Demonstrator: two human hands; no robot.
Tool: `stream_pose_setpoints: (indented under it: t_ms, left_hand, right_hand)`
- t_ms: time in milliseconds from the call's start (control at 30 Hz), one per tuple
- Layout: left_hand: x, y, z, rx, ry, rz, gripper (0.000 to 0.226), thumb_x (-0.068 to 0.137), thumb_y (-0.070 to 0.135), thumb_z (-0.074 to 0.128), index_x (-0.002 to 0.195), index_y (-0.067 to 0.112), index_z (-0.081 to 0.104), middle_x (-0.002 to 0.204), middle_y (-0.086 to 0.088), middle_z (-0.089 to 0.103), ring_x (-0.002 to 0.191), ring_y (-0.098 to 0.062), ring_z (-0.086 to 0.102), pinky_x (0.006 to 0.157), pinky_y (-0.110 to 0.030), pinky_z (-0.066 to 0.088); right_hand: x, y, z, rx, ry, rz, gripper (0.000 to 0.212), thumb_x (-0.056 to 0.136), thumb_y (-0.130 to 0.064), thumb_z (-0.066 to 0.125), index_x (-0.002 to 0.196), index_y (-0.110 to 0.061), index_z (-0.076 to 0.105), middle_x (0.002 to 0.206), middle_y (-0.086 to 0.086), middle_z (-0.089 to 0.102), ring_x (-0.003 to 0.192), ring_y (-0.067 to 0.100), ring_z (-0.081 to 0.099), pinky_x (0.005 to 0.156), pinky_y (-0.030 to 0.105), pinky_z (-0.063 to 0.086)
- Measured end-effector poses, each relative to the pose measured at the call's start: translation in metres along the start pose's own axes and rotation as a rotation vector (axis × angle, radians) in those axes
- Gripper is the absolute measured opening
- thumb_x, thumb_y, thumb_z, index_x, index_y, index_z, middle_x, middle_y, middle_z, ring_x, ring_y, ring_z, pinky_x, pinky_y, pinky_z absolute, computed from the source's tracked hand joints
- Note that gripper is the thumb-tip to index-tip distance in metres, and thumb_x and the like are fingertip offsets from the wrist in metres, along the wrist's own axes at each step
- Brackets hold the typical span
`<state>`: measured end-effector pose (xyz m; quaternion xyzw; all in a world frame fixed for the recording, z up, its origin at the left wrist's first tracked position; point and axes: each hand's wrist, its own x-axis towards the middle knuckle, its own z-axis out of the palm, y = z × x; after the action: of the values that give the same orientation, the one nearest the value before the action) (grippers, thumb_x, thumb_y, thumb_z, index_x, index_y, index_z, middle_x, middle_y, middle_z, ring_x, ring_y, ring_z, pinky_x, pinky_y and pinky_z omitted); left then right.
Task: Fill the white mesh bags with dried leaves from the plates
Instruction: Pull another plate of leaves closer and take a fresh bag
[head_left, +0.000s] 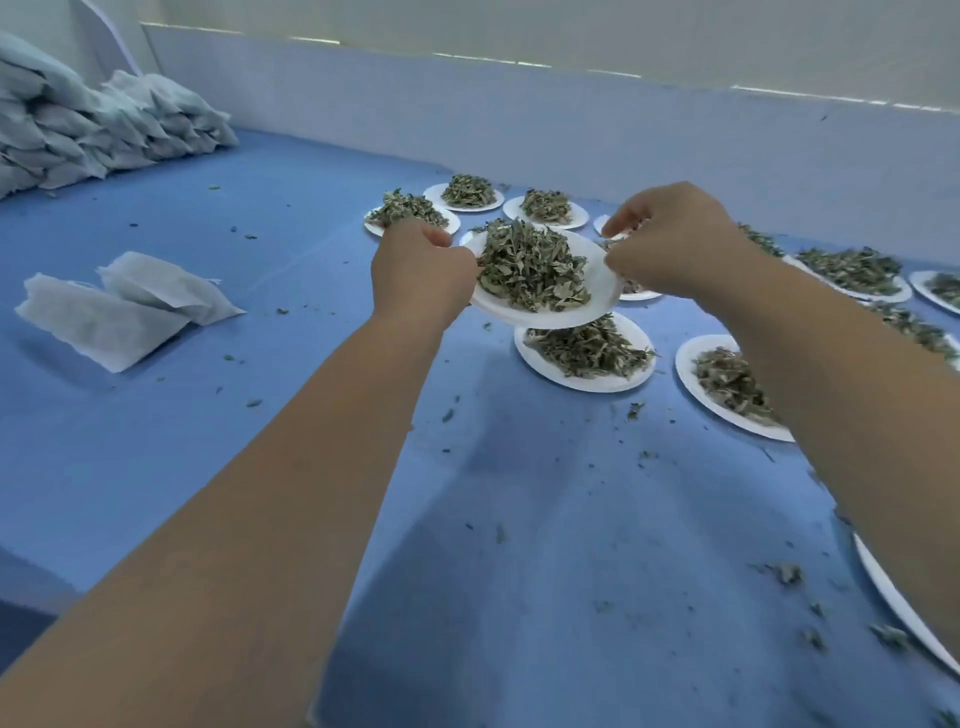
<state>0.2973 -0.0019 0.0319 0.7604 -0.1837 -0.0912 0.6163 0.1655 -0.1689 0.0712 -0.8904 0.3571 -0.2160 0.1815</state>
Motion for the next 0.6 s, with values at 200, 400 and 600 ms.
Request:
stream_pose_setpoints:
  t_ms: [200, 400, 600]
  left_hand:
    - [-0.121, 0.029, 0.090, 0.085, -0.293, 0.119, 0.047, 0.060, 0.018, 0.047, 0.103, 0.022, 0.065, 0.080, 0.001, 0.065, 0.072, -0.023, 0.070, 0.056, -0.032, 0.055]
    - [-0.225, 0.027, 0.163, 0.292, -0.543, 0.296, 0.028, 0.079, 0.006, 0.051, 0.101, 0.018, 0.063, 0.081, 0.001, 0.050, 0.069, -0.025, 0.051, 0.062, -0.033, 0.043]
    - [-0.262, 0.014, 0.179, 0.511, -0.510, 0.421, 0.031, 0.086, 0.013, 0.048, 0.115, 0.013, 0.059, 0.110, -0.007, 0.061, 0.087, -0.026, 0.053, 0.072, -0.037, 0.048]
  right_hand:
    - [-0.121, 0.097, -0.111, -0.146, 0.110, 0.173, 0.022, 0.077, -0.015, 0.068, 0.094, -0.026, 0.076, 0.094, -0.001, 0.069, 0.084, 0.020, 0.062, 0.068, 0.025, 0.044]
    - [-0.228, 0.187, -0.162, -0.226, 0.027, 0.364, 0.014, 0.080, -0.019, 0.077, 0.092, -0.027, 0.075, 0.098, -0.003, 0.073, 0.073, 0.015, 0.062, 0.059, 0.024, 0.044]
    - [-0.260, 0.228, -0.144, -0.222, -0.063, 0.408, 0.010, 0.086, -0.018, 0.071, 0.092, -0.027, 0.072, 0.101, -0.003, 0.072, 0.072, 0.008, 0.061, 0.063, 0.025, 0.048]
